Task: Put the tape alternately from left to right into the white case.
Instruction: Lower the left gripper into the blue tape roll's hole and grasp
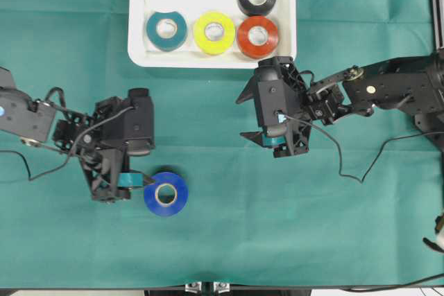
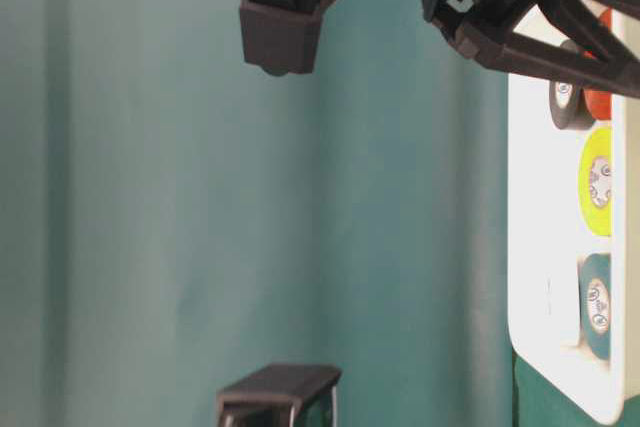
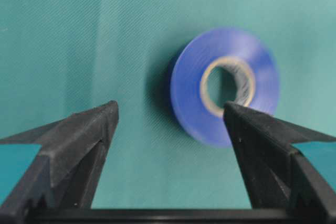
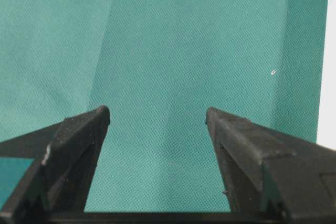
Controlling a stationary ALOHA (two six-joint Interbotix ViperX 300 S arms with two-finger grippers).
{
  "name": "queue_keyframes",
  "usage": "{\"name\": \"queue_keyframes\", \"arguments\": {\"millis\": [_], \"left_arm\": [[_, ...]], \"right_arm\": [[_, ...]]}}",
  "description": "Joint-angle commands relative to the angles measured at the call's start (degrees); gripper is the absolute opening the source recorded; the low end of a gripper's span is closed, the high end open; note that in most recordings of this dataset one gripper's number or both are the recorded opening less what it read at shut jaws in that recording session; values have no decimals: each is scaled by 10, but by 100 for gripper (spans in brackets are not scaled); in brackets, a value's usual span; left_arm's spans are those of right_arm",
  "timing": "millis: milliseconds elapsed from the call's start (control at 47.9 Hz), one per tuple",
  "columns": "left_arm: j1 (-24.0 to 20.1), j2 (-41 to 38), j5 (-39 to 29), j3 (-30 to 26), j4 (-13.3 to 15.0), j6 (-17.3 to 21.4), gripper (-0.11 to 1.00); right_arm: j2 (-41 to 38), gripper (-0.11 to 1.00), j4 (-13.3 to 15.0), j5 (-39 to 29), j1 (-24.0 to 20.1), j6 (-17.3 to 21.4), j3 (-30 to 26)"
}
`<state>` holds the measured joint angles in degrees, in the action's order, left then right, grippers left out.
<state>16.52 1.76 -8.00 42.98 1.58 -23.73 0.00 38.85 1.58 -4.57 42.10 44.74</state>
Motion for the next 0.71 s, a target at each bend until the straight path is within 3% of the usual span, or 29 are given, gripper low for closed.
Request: {"name": "queue_keyframes", "arguments": {"millis": [0,271,689], "left_arm": [[7,-6,-4,-26,1,-21,85],[15,-47,-51,-57,1,-68,85],[24,-93,-66,-92,0,-69,85]], "right_arm": [[15,81,-2,2,-3,-1,-4],[15,81,1,2,-3,-2,-4],[15,81,3,2,-3,-4,-4]]}}
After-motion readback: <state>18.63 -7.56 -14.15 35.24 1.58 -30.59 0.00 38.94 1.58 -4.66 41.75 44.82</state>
